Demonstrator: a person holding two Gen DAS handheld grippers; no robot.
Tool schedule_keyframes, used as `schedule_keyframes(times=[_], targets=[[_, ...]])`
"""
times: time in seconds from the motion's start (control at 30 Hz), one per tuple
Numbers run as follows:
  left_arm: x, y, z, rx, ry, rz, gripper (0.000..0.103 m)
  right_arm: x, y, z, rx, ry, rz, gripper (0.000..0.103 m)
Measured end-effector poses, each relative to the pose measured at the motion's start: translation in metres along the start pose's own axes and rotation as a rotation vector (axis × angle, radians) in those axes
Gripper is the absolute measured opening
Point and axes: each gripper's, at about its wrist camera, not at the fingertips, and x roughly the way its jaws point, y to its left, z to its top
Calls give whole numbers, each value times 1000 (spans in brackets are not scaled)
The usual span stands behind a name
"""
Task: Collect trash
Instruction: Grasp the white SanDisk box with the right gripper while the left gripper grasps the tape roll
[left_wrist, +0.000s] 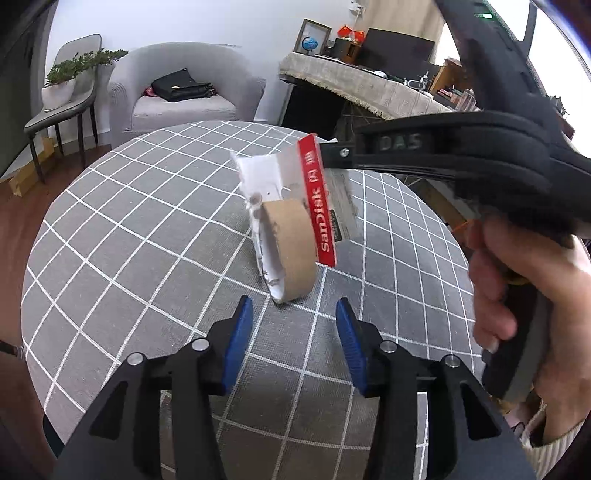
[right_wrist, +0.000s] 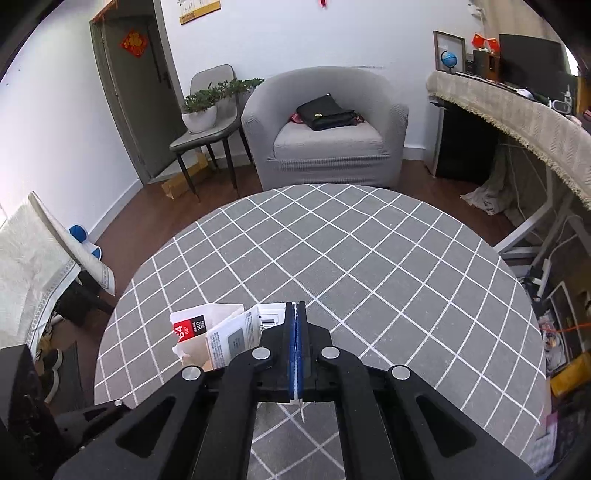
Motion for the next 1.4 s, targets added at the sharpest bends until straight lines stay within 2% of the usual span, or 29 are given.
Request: schedule_keyframes(times=[0.37,0.43,0.5,0.87,1.07,1.4], targets=[[12,-4,9,-11,-15,66,47,-13,-4,-10,28,-18,4,0],[14,-6,11,-3,-14,73,40,-16,-6,-11,38,-29,-1,0],[16,-10,10,20,-8,75,25,-15,-10,-11,45,-30,-3,0],[5,-6,5,20,-18,41,23,-14,-20,-18,81,-26,-11,0],[-23,3,-4,-4,-39,41,23,-18,-17,-25,104,-36,6,0],[-72,13,-31,-41,-78,74,23,-38,12,-46,82,-43,26,0]])
